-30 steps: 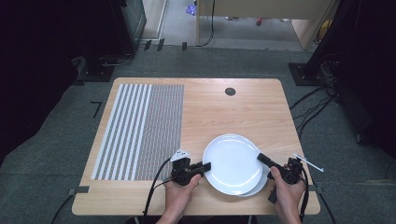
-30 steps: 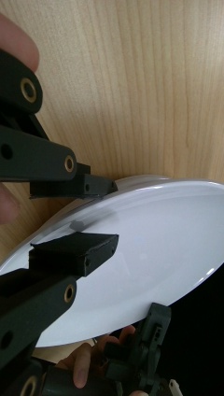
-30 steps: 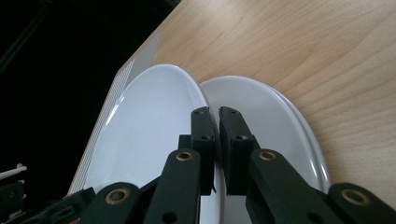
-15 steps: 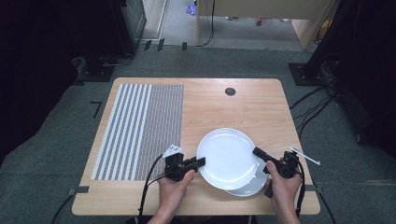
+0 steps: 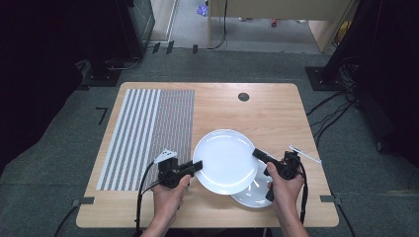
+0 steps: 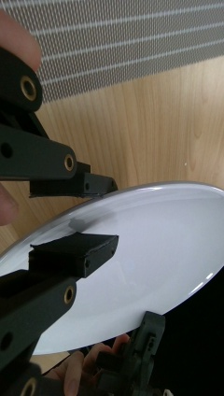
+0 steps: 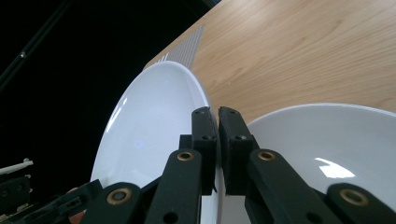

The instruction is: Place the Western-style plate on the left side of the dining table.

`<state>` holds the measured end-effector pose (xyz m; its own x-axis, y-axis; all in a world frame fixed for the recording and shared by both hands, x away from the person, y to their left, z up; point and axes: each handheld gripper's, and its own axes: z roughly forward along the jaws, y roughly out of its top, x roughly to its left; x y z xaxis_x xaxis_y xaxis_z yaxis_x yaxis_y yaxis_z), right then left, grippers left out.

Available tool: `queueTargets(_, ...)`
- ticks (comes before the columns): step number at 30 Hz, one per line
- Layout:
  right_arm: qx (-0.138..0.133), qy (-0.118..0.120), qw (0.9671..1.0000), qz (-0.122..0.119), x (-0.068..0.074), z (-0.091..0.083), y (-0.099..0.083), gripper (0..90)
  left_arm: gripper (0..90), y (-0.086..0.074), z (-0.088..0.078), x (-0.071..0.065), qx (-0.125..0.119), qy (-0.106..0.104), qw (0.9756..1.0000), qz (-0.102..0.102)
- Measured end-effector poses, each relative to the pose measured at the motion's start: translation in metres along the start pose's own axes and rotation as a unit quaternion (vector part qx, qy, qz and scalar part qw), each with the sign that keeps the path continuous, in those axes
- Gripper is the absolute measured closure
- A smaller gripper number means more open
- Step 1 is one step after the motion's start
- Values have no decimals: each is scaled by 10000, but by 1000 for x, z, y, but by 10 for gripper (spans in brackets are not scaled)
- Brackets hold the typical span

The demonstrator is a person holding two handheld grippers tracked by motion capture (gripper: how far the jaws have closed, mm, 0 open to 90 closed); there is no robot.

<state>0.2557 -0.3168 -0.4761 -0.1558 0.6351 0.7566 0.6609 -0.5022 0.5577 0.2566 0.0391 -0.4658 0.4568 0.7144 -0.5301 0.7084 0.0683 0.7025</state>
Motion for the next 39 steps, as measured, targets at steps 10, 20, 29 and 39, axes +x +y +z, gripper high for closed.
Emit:
queueTargets(10,132,91,9998,-107,21,29,-6,868,720,3,-24,19,-162,151,9997,-79)
queueTargets(20,290,128,9994,-140,39,54,-12,867,721,8,-44,41,-311,174,9991,-227)
queueTargets(29,265,220,9991,-235,60,76,-15,868,724,21,-63,61,-365,194,9986,-332)
queueTargets(39,339,306,9985,-289,80,103,-20,870,721,28,-79,82,-566,417,9967,-407)
